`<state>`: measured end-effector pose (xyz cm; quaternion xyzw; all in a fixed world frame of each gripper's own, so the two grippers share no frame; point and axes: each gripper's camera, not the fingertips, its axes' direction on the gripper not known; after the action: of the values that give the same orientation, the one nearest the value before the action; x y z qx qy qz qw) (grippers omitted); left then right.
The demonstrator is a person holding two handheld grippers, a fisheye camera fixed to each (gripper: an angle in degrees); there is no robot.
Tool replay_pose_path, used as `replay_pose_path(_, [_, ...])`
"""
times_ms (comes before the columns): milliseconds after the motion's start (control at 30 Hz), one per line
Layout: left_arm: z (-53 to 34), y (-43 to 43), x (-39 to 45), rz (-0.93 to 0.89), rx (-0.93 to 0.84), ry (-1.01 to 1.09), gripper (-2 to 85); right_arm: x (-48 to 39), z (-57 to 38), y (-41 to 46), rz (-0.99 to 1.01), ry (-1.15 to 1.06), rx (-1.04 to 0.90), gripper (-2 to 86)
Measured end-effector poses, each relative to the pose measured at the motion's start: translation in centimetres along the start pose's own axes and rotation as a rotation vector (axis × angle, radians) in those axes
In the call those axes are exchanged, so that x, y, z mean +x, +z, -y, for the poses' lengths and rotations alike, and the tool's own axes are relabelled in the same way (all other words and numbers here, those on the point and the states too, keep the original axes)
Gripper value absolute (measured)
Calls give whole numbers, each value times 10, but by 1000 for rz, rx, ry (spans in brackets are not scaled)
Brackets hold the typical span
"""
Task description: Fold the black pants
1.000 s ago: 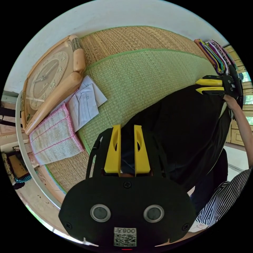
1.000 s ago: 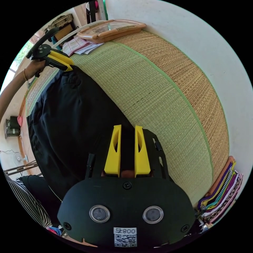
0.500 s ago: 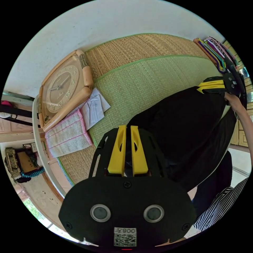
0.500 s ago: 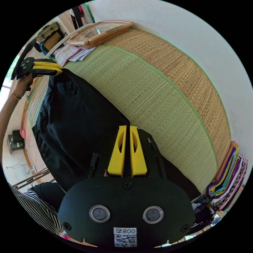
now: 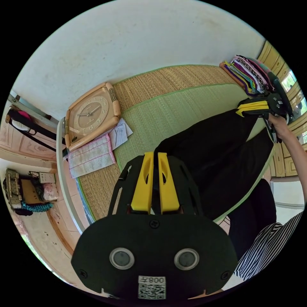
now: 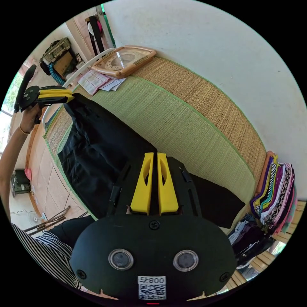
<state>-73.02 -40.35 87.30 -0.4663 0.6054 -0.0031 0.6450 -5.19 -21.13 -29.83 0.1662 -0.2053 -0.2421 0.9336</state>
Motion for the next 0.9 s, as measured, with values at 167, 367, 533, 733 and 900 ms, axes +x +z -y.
replay_pose_path(167, [-50,-18,20,-18,32,-5,13,-34,-44,-23,-9,2,21,20])
replay_pose_path(367, [-112,-21,43,-55,36,-20,10,-76,-106,-33,18,7,30,19])
replay_pose_path(533, [-161,-5,60,-62,-8,-27,8,-117,-159,-26,45,-10,30,19])
replay_pose_path(733, [-207,20,69,-63,-53,-40,6,-157,-204,-3,79,-31,7,20])
replay_pose_path(900, [-237,46,73,-80,-86,-59,6,-184,-232,19,92,-46,-25,21])
